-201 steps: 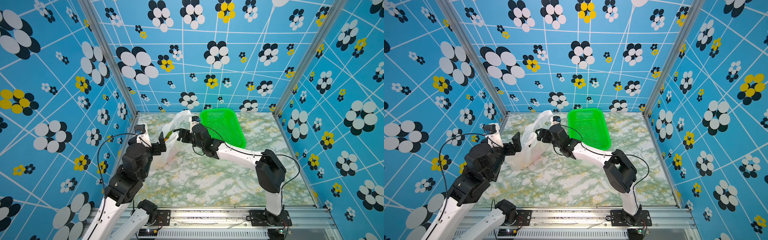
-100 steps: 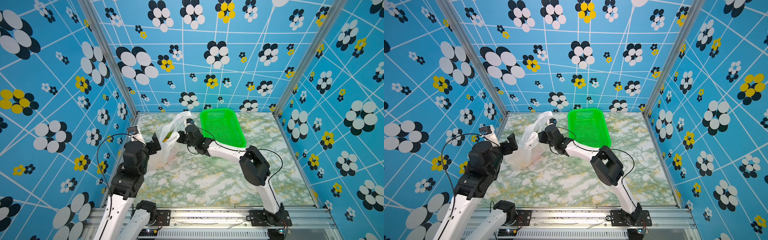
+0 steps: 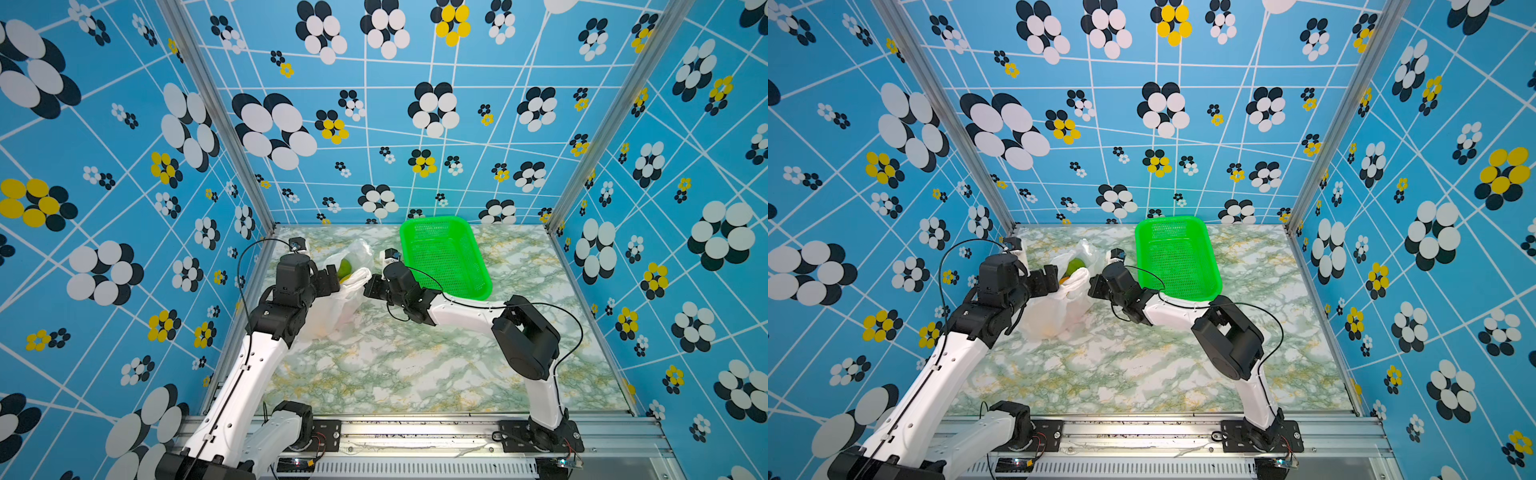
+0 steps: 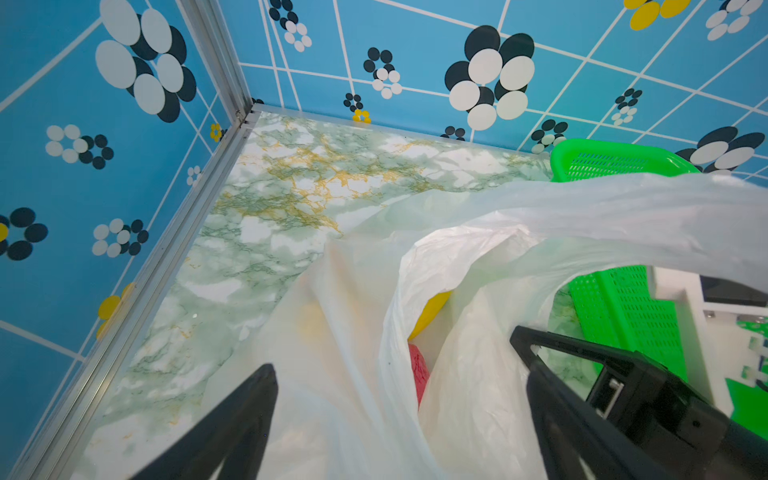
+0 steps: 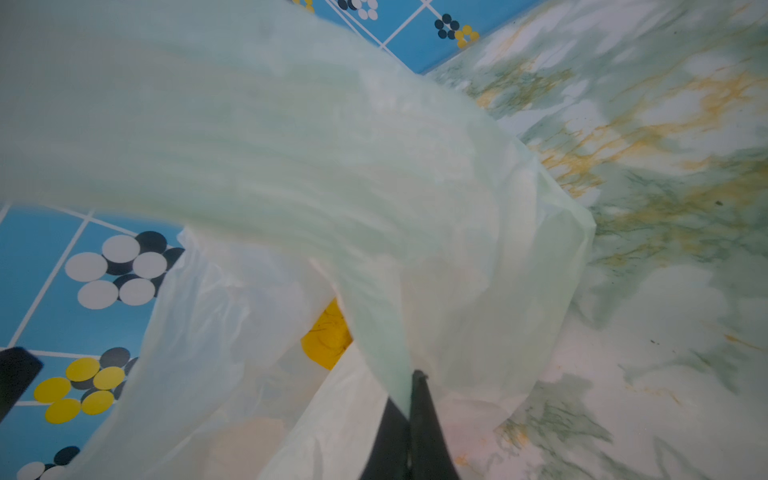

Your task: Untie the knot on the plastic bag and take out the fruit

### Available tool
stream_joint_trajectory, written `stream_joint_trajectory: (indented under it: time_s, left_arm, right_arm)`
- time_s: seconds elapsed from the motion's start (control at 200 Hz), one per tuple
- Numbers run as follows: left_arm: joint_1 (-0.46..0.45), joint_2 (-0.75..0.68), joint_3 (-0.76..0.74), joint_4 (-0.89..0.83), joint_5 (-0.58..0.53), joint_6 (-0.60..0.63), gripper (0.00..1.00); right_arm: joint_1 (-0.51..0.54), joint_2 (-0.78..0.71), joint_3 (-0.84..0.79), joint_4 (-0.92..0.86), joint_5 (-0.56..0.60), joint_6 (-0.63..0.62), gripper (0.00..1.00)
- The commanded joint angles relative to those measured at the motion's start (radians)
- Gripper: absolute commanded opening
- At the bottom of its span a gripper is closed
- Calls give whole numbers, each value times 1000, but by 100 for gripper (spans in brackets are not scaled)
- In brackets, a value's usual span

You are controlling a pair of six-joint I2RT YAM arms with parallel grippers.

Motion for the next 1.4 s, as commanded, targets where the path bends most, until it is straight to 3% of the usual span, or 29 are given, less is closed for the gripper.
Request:
stream_joint_trajectory:
  time_s: [0.0,0.585,0.795,0.835,0.87,0.94,0.975,1.054,1.394]
  left_arm:
    - [3,26,44,-34,30,19,95]
    - [-47,338,221,-93,-133,82,99]
    - [-72,433,246,-102,-175,97,95]
    - [-72,443,246,-98,-176,100,89]
    - [-73,452,249,-97,-182,103,76]
    - [-74,468,266,-110,-204,104,36]
    - [-74,476,282,-119,-219,106,20]
    - [-72,495,346,-137,-246,121,2]
    - [-60,701,819,-233,-324,264,0]
  right_arm:
    - [8,-33,-25,44,-9,-21,0]
    - [24,-34,-28,67,-17,-37,0]
    - [24,-39,-38,67,-2,-44,0]
    - [24,-38,-39,67,-2,-43,0]
    - [24,-37,-40,69,-2,-44,0]
    - [24,-39,-48,69,2,-43,0]
    - [24,-39,-50,70,6,-45,0]
    - [23,-38,-62,65,20,-45,0]
    - [22,-79,-165,45,191,1,0]
